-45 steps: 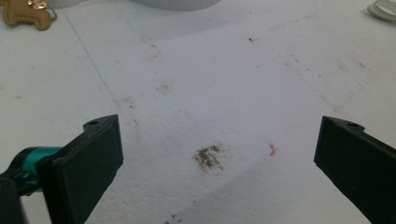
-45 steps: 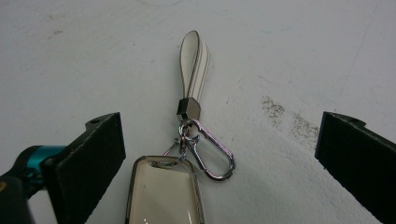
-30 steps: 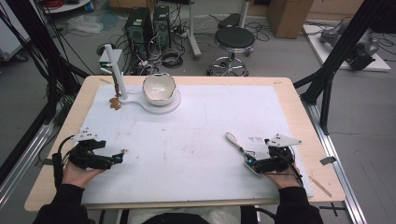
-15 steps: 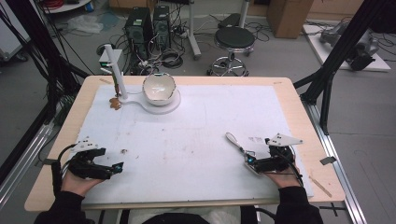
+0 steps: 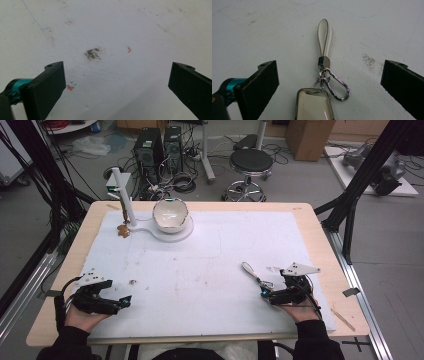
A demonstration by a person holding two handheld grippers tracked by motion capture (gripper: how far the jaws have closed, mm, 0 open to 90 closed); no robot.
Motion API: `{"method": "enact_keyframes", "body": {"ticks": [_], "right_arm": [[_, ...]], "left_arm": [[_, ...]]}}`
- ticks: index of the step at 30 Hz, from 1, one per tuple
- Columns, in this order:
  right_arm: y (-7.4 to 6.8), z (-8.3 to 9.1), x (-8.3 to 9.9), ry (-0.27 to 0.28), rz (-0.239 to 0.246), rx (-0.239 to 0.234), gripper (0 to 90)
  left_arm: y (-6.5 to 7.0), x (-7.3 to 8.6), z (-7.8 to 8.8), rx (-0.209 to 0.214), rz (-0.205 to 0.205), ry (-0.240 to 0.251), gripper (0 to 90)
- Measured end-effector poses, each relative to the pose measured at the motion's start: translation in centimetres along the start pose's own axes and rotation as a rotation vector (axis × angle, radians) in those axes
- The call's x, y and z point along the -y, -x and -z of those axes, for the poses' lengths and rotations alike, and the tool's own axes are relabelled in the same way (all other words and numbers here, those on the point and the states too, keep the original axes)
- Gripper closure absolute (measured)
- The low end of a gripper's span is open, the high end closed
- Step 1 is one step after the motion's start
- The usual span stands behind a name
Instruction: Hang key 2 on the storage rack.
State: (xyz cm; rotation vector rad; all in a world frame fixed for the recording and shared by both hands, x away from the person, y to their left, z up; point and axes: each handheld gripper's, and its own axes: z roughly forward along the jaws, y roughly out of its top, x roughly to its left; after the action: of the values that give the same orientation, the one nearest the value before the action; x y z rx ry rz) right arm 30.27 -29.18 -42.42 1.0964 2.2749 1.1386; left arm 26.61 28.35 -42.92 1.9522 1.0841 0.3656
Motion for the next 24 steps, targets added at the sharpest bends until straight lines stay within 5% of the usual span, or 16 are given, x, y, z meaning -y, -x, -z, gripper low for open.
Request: {"method": "enact_keyframes", "body": {"ticks": [14, 24], "right_arm": [[-0.5, -1.0, -0.7, -0.033, -0.022, -0.018, 0.8], [-0.6, -3.2, -2.0, -0.129, -0.030, -0.003, 0.9]], "left_arm": [[0.1, 0.3, -0.1, 0.004, -0.005, -0.015, 1.7], [0.3, 0.2, -0.3, 0.011, -0.018, -0.024, 1.7]]}}
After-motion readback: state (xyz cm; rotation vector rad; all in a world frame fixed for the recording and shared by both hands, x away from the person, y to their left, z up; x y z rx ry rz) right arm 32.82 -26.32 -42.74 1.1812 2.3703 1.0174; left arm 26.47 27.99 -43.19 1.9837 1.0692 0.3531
